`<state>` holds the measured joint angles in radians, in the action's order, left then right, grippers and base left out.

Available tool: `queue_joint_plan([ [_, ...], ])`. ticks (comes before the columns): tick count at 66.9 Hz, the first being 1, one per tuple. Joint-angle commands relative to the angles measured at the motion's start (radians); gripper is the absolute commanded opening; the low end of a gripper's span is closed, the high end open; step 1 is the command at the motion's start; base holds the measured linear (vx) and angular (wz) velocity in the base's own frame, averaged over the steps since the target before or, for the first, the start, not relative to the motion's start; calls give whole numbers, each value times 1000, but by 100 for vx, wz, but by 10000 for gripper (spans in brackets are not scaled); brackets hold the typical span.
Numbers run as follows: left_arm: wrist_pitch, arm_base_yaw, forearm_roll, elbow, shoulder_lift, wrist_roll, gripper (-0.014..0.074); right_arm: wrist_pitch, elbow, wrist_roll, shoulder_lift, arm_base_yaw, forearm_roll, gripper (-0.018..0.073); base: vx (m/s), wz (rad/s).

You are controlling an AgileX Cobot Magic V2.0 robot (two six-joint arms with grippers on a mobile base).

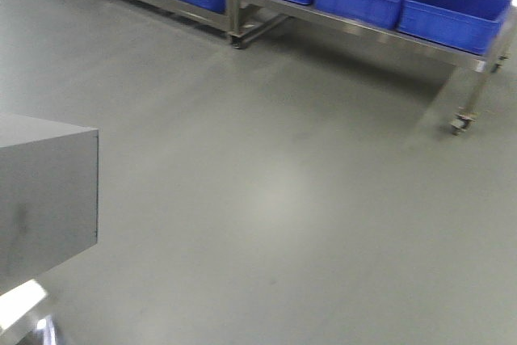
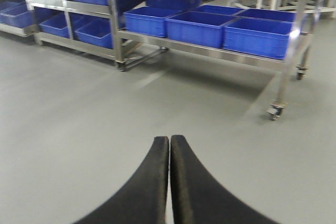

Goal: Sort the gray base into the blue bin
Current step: 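Drive away from the table holding the block in the left gripper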

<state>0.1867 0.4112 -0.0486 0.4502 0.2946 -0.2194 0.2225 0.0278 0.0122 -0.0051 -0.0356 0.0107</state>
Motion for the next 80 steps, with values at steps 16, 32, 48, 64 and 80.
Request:
queue_joint_plan([
  [16, -103, 2, -6, 28, 4, -3, 2, -72, 2, -12, 18, 1, -4, -5, 9, -46],
  [32, -103, 2, -6, 28, 4, -3, 2, -72, 2, -12, 18, 1, -4, -5, 11, -48],
  [48, -101, 2, -6, 28, 4, -3, 2, -72, 2, -12, 18, 1, -4, -5, 12, -52],
  [64, -100, 2, -6, 28, 4, -3, 2, -72, 2, -12, 18, 1, -4, -5, 13, -45],
  [80, -96, 2, -6, 28, 4, -3, 2, -72, 2, -12, 18, 1, -4, -5, 17, -24],
])
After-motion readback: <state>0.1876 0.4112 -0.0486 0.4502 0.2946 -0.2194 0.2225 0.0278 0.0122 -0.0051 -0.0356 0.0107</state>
